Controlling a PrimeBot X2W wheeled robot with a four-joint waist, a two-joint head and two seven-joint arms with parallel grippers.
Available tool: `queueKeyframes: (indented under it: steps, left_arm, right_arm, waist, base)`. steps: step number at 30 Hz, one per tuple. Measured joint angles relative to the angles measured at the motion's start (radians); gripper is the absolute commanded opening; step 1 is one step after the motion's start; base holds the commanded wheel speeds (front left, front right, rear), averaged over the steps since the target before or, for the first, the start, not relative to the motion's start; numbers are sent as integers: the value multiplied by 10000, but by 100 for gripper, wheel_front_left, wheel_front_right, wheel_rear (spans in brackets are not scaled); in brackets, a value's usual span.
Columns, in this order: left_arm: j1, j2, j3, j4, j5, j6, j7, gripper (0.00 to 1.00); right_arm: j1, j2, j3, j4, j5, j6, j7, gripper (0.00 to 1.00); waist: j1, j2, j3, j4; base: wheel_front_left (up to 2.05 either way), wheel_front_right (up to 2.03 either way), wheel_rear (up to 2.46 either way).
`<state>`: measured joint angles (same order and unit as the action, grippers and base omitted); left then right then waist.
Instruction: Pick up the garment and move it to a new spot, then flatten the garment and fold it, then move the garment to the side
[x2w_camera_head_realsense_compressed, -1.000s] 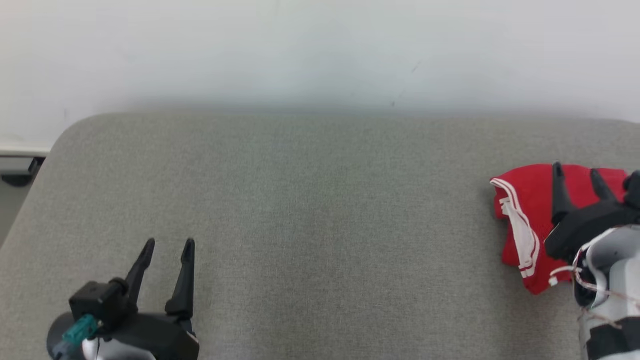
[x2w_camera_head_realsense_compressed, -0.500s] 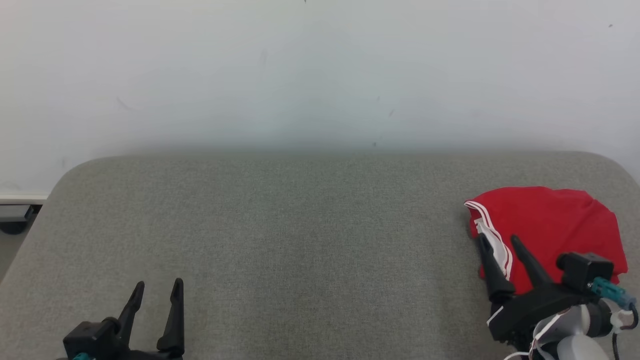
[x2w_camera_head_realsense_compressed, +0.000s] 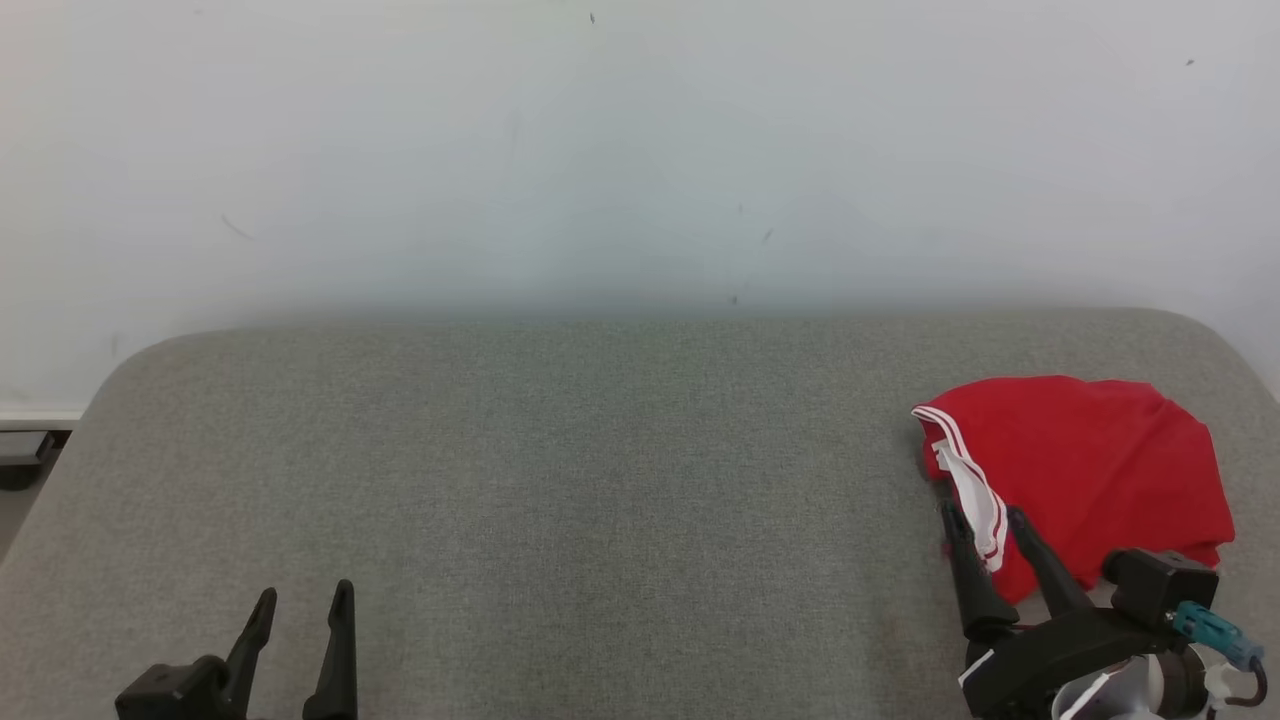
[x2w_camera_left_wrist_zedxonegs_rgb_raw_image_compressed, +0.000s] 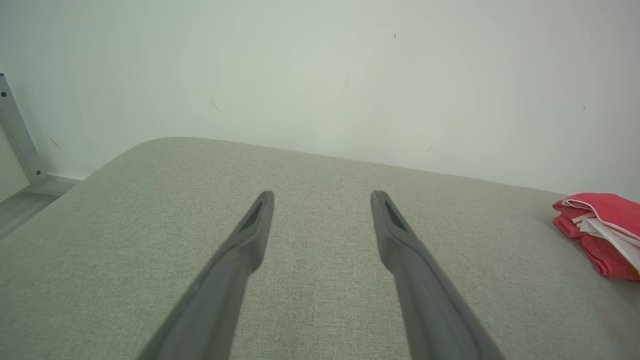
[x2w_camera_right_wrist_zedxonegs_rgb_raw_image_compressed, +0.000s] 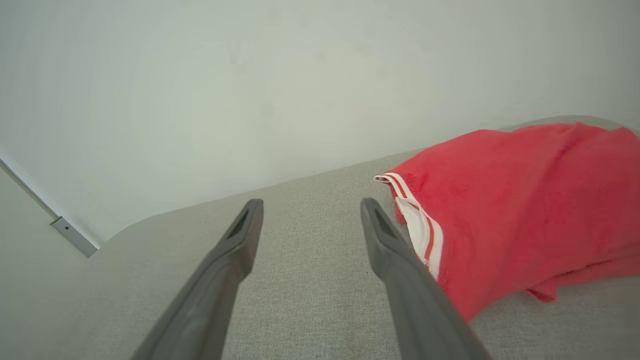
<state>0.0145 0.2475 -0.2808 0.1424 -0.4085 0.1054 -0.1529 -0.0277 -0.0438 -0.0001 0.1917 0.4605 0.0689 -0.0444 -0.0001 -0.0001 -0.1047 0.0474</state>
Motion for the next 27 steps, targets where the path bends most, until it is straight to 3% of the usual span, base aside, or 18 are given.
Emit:
queueKeyframes:
  steps: [24, 25, 27]
  left_arm:
    - [-19, 42, -167, -65, -88, -71, 378, 100]
    - [-19, 42, -174, -71, -84, -75, 378, 0]
    - [130, -96, -276, 230, -81, -77, 382, 0]
  right_arm:
    - [198, -2, -6, -328, 182, -600, -2, 100]
    - [198, -2, 33, -339, 228, -616, 0, 0]
    - [382, 59, 54, -25, 224, -614, 15, 0]
  waist:
    - [1, 1, 251, -140]
    - [1, 0, 256, -141]
    - [1, 0, 257, -141]
  base:
    - [0, 0, 0]
    - [0, 0, 0]
    - [0, 0, 0]
